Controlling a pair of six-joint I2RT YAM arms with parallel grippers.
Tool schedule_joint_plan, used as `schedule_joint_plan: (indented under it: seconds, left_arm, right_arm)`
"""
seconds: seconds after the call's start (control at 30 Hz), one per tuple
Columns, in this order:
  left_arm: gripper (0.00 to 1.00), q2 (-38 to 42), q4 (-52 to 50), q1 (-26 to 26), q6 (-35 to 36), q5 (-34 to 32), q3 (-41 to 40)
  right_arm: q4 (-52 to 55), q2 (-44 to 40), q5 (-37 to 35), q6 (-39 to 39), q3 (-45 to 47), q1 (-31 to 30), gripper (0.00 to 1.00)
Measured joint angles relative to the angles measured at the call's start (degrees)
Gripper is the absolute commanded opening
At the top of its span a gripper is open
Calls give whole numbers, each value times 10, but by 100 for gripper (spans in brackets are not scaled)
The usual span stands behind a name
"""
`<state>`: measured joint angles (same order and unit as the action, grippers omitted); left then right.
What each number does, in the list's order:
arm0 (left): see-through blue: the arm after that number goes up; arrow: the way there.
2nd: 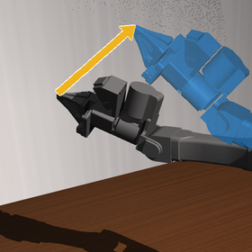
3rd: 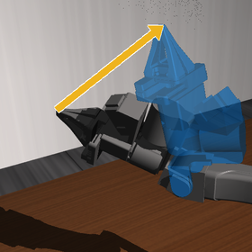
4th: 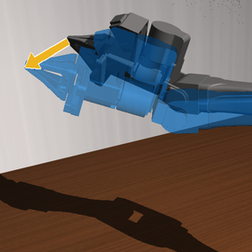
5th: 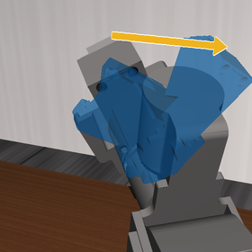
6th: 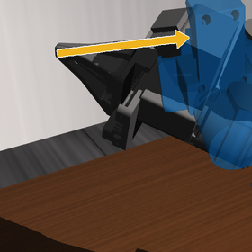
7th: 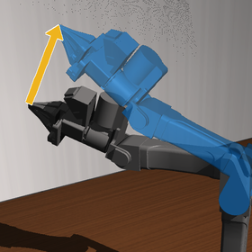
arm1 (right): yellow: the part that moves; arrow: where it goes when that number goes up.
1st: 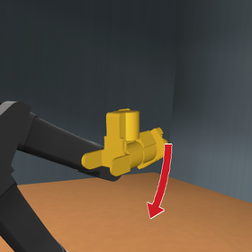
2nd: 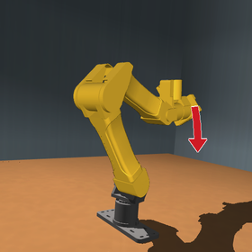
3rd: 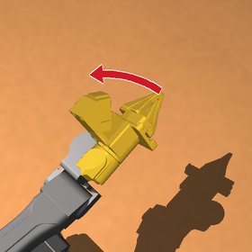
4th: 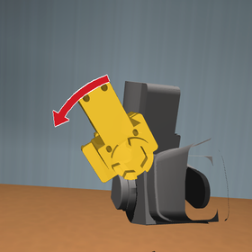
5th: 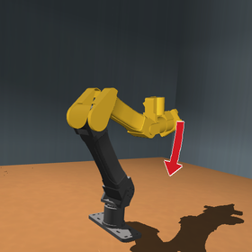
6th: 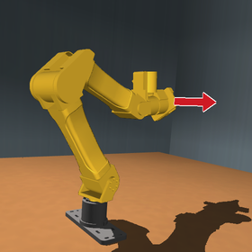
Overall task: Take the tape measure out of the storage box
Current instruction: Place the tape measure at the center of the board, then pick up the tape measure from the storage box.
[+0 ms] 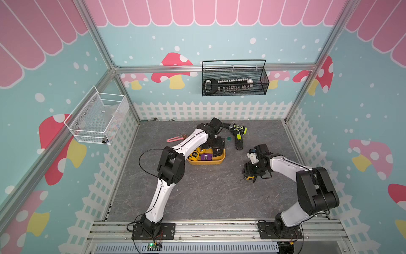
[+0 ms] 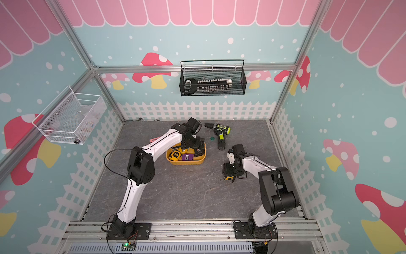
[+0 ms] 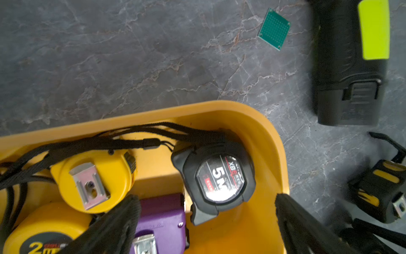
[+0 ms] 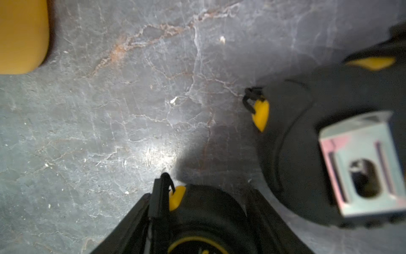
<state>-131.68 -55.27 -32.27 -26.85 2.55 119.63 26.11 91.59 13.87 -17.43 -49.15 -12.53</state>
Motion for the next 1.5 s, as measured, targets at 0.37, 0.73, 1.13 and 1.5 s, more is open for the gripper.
schedule_joint_plan:
  seconds: [0.37,0.73,1.13,1.5]
  left_arm:
    - [99,-8,24,12,-17,35,-10]
    - [99,-81,10,6,-19,40,28]
    - [55,-100,14,-4,-30,11,58]
    - [37,-47,33,1,-30,27,-11]
  right_arm:
    - [7,-18,-24,-1,-5,-10,98]
    - [9,-77,-25,1,-5,-10,99]
    - [8,-78,-14,0,-5,-10,99]
    - [-32,-101,70,7,-3,-18,99]
